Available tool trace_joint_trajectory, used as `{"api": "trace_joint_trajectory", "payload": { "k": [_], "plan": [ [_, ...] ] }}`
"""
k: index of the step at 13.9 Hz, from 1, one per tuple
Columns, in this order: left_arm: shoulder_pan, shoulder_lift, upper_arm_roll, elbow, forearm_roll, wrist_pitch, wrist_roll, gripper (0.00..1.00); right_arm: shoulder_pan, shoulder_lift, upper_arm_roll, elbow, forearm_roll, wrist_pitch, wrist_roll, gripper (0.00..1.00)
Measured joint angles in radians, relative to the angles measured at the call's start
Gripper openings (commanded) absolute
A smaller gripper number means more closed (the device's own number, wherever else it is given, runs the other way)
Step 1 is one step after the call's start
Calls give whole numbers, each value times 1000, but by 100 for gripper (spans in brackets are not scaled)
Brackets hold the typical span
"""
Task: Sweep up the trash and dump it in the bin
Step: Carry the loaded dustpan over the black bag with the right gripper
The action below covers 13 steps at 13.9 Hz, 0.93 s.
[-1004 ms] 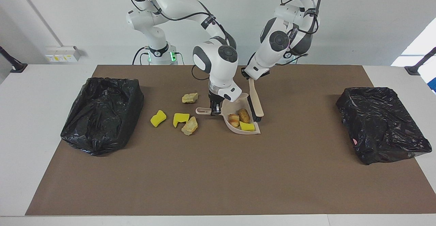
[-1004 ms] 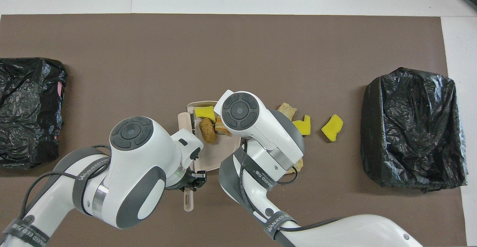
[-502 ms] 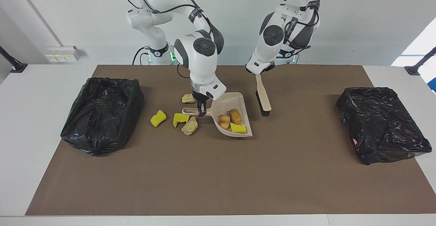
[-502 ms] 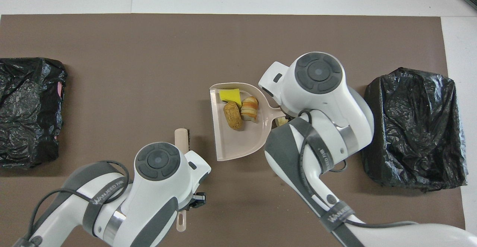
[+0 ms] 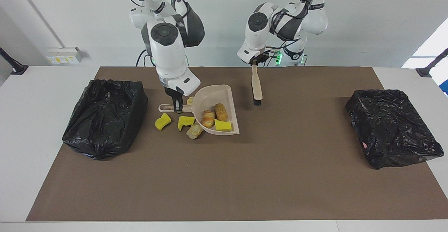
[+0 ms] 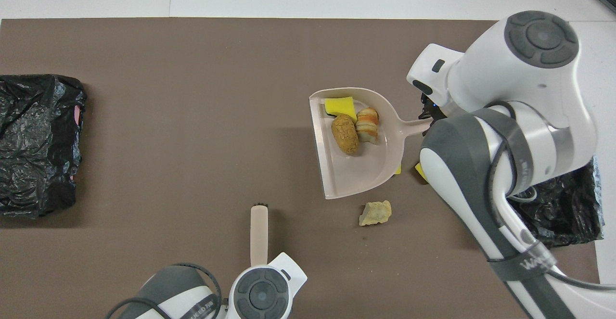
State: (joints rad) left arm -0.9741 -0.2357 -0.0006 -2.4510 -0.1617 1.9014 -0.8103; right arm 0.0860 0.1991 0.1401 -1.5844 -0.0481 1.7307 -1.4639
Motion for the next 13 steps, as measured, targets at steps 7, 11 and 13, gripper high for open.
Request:
{"api": "trace_joint_trajectory", "payload": {
  "k": [7, 11, 13],
  "plan": [
    [-21, -11, -1, -31, -25, 40, -17, 0, -165, -86, -12, 16, 1, -86, -32, 0],
    [-21, -10, 0, -46, -87, 69, 3, 0, -263, -115, -49, 16, -50, -86, -84, 0],
    [-21, -10, 0, -50, -117, 75, 24, 0, -319, -116, -59, 16, -101, -86, -114, 0]
  ]
}}
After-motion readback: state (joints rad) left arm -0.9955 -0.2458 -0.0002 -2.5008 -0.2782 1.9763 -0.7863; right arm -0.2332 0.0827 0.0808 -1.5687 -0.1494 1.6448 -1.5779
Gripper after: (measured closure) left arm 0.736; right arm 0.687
